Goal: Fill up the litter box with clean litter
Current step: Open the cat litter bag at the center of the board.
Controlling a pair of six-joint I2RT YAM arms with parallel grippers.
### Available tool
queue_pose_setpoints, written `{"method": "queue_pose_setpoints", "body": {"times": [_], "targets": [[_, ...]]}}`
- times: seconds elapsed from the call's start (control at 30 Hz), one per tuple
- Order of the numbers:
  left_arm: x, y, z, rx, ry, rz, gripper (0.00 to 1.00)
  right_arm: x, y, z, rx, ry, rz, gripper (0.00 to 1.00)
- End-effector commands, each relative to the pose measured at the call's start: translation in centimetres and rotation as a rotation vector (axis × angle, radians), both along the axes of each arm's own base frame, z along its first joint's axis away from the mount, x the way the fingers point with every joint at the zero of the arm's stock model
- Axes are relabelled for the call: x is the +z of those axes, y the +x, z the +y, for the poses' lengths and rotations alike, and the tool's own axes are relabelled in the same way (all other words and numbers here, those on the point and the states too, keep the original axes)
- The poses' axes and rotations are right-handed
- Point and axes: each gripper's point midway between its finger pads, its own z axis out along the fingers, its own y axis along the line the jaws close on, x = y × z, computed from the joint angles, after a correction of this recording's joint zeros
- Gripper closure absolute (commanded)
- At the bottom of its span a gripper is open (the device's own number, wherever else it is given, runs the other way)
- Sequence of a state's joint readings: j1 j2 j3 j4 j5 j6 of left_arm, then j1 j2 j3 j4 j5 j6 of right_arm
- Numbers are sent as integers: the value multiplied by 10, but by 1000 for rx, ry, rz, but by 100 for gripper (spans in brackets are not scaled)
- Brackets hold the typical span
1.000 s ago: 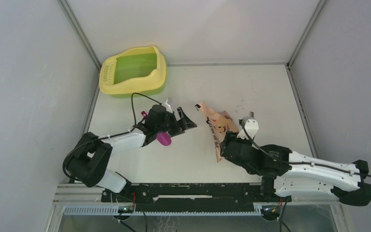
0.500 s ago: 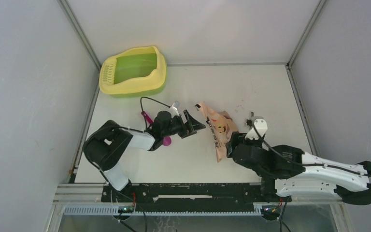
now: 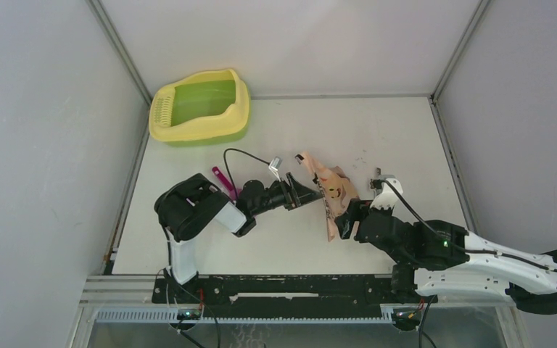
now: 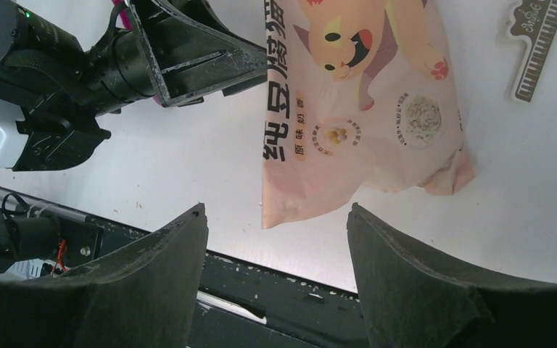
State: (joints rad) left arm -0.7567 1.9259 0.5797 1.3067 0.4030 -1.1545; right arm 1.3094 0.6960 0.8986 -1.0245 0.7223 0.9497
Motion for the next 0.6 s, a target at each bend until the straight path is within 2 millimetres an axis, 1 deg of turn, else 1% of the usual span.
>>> {"method": "queue_pose_setpoints", "body": {"times": [0.0,0.1,0.33,0.43,0.57], "targets": [[56,7,-6,6,-114,-203,10,7,1,7,15,39,-14,23],[67,10,-10,9,-134,-240,10,7,1,7,20,40,-16,23],[83,31,-23,37,-164,-289,10,10,0,-2,14,51,-22,23],[84,39,-30,37,-159,-289,10,11,0,-8,7,54,-23,23],[82,46,-31,57,-135,-298,10,11,0,-14,-4,58,-22,23]]}}
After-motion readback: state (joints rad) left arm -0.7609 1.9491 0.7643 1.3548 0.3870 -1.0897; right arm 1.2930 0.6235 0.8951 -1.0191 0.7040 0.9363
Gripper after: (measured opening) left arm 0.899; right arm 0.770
